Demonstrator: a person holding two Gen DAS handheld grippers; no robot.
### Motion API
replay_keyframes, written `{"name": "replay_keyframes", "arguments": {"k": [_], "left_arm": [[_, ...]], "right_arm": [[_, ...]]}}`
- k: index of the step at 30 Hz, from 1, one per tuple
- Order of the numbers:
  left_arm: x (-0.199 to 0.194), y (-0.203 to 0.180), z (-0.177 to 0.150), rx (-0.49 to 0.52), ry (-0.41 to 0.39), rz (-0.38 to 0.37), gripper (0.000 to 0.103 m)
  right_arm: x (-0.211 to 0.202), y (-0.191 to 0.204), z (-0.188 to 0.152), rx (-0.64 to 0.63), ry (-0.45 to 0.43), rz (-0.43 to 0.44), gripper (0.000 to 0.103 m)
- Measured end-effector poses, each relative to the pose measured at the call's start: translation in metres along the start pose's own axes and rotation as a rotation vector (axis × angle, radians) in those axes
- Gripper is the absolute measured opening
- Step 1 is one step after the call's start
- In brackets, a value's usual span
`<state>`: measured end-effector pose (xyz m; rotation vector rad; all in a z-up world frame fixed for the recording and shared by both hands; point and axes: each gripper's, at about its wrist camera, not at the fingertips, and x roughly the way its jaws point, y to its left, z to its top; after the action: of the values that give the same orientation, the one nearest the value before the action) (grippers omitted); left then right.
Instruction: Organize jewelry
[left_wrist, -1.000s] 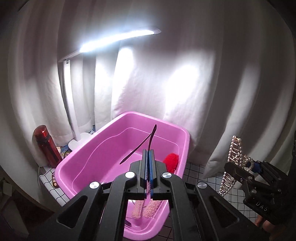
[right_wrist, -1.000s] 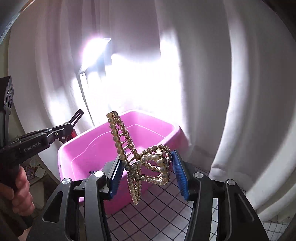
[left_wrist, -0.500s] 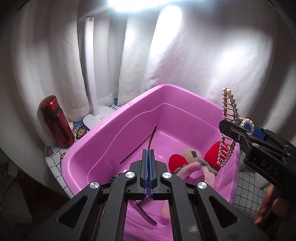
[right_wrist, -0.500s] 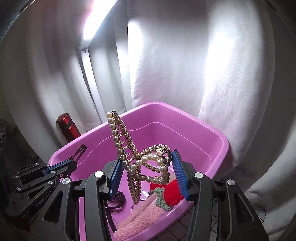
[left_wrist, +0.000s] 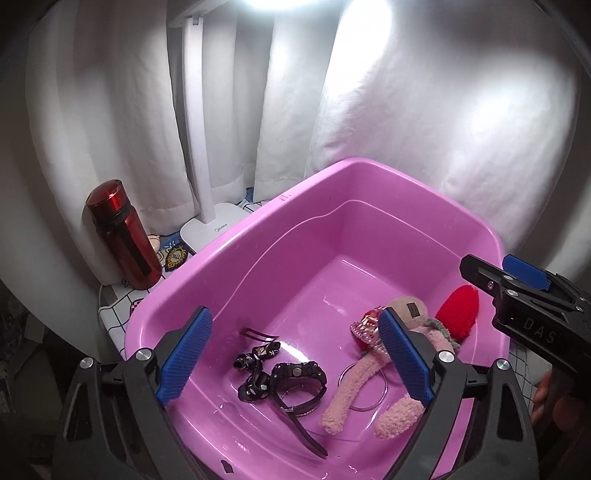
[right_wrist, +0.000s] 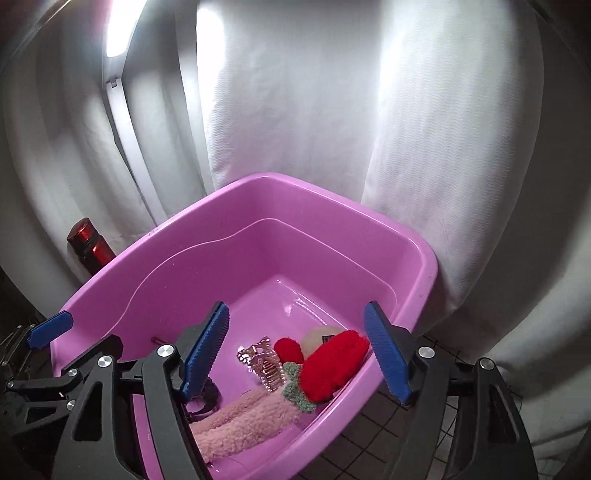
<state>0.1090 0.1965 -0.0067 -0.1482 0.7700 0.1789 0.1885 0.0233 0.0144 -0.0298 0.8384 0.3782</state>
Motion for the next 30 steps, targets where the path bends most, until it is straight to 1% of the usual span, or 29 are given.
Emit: {"name": "replay_keyframes", "arguments": {"k": [4,8,22,30], "left_arm": [[0.002,0.002,-0.001,-0.003,0.026,0.031,0.092],[0.002,0.005,-0.002,-0.013,0.045,0.039,0.092],[-0.016,0.010,-0.002,-0.026,0.028,0.069,0.093],[-0.021,0.011,-0.004,-0.027,0.025,0.069,0.093]], "right_arm": [[-0.007,-0.001,-0.003,0.023,-0.004,-0.003,0.072],[-0.016,0.004,-0.009,0.026,-0.012,0.003,0.072],[-0.032,0.019,-0.022,0.017,-0.032,0.023,0.072],[-0.041,0.020,-0.029,0.018,-0.043,0.024,0.072]]}}
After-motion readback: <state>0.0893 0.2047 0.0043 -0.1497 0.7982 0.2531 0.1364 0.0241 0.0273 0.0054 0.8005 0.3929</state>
